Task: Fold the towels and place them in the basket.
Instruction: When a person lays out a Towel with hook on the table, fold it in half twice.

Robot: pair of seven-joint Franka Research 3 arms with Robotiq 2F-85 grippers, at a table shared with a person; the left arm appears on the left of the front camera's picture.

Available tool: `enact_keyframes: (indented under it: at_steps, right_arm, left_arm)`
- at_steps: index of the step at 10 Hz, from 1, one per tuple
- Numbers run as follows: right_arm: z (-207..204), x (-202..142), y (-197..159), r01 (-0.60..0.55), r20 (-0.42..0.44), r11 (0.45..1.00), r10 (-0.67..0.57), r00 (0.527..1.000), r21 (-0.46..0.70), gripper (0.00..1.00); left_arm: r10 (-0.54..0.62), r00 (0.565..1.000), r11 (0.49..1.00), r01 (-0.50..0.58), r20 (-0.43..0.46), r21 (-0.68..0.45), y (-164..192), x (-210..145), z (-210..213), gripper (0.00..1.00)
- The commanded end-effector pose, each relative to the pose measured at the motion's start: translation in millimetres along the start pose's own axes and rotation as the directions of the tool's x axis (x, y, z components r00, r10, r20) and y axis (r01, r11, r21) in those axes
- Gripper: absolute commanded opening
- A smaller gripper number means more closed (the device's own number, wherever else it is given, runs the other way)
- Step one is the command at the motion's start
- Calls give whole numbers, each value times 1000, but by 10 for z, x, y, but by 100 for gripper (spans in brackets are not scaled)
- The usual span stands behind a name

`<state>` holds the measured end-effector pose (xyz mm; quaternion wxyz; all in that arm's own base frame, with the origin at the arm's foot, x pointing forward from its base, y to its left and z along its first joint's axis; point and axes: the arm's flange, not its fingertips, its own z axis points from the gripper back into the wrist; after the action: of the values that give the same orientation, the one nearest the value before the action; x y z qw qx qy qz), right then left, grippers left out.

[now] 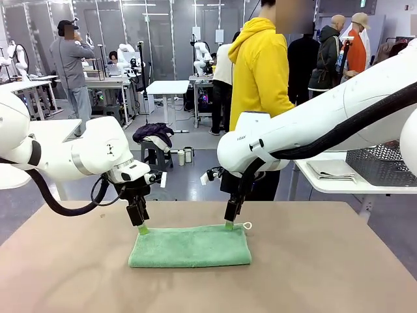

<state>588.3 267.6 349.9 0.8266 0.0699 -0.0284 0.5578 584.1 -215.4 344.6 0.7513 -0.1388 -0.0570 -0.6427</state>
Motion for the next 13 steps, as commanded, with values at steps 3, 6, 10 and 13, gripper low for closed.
enact_keyframes:
  at_steps: [3, 6, 10, 13]
  right_arm:
    - [-1, 0, -13, 1, 1, 1000, -1, 1000, -1, 100]
    - [-1, 0, -13, 1, 1, 1000, -1, 1000, -1, 100]
    - [-1, 0, -13, 1, 1, 1000, -1, 1000, -1, 100]
    - [169, -71, 161, 68, 12, 997, -67, 998, -36, 100]
  left_arm:
    - [6, 1000, 1000, -6, -1, 1, 43, 4, -16, 100]
    - [6, 1000, 1000, -6, -1, 1, 43, 4, -16, 100]
    - [6, 1000, 1000, -6, -1, 1, 43, 4, -16, 100]
    - [117, 991, 989, -122, 72, 79, -294, 41, 309, 100]
